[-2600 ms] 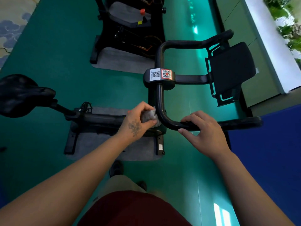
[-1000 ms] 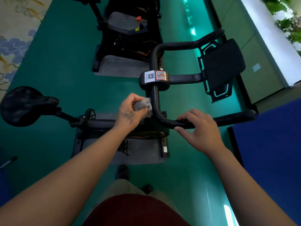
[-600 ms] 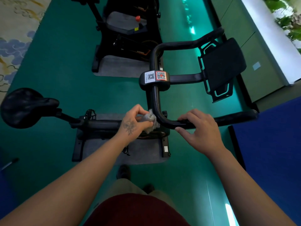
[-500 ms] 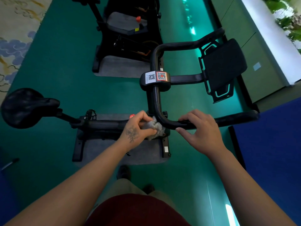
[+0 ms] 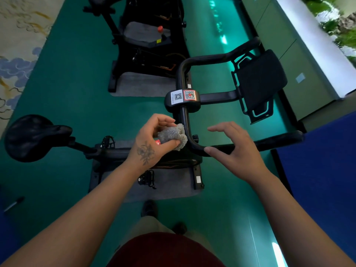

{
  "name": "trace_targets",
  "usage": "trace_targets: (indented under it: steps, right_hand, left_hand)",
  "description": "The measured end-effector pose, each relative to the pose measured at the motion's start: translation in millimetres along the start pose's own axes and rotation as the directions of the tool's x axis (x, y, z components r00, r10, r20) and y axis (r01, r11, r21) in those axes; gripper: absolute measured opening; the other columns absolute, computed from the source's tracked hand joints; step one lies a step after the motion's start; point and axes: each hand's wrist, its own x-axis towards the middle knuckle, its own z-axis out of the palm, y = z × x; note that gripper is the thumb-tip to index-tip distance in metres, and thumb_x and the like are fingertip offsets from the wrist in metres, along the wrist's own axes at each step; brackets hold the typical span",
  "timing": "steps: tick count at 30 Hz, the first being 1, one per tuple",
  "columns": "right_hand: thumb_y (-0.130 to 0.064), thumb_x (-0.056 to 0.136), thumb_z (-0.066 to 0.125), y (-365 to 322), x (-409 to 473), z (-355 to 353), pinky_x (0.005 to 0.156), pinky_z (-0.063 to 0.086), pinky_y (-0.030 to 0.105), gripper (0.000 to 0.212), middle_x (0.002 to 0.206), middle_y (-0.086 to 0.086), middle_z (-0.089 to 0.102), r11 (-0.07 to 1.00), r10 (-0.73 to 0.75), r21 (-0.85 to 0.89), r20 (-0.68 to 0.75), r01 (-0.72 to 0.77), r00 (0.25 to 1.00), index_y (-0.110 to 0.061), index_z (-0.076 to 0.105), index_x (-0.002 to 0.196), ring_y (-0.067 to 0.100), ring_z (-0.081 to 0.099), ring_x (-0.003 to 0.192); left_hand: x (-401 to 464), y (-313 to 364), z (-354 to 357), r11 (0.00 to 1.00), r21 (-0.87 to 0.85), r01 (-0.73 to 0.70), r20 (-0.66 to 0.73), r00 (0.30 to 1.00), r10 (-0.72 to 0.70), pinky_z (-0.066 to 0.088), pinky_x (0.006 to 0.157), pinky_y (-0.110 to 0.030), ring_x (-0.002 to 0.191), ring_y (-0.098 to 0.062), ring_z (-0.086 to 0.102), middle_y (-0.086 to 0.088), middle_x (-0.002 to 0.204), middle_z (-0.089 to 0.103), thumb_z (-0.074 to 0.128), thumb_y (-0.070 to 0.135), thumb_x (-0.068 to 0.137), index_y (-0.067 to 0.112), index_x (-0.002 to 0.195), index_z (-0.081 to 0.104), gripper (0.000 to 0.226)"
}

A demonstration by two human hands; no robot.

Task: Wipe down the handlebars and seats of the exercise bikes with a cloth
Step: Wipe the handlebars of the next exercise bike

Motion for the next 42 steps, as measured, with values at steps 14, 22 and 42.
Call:
trace_targets:
  steps: [14, 22, 42]
  right_hand:
    - [-0.038, 0.085, 0.087, -18, 16, -5, 0.092, 0.061, 0.051, 0.050, 0.133, -0.005, 0.059, 0.887, 0.041, 0.455, 0.103, -0.084, 0.994, -0.036, 0.063, 0.129, 0.023, 0.061, 0.127]
    - [-0.025, 0.081, 0.090, 3, 22, -1, 0.087, 0.060, 0.044, 0.039, 0.112, -0.007, 0.069, 0.831, 0.209, 0.516, 0.056, -0.207, 0.976, -0.024, 0.062, 0.108, 0.020, 0.068, 0.105]
    - [-0.025, 0.080, 0.086, 19, 100, 42, 0.078, 0.057, 0.039, 0.039, 0.106, -0.003, 0.063, 0.873, 0.460, 0.153, 0.053, -0.462, 0.886, -0.022, 0.055, 0.104, 0.019, 0.063, 0.095]
  left_hand:
    - [26, 41, 21, 0.991, -0.128, -0.027, 0.226, 0.973, 0.055, 0.062, 0.097, -0.048, 0.117, -0.024, 0.072, 0.001, 0.121, 0.071, 0.093, 0.016, 0.078, 0.010, 0.131, 0.057, 0.064]
    - [34, 25, 21, 0.994, -0.112, 0.013, 0.214, 0.977, 0.012, 0.059, 0.102, -0.042, 0.123, -0.023, 0.066, -0.008, 0.128, 0.066, 0.078, 0.000, 0.081, 0.009, 0.126, 0.060, 0.049]
    - [36, -18, 29, 0.942, 0.333, 0.036, 0.172, 0.980, -0.098, 0.037, 0.098, 0.001, 0.140, -0.001, 0.041, 0.015, 0.156, 0.034, 0.092, 0.035, 0.080, 0.023, 0.158, 0.044, 0.093]
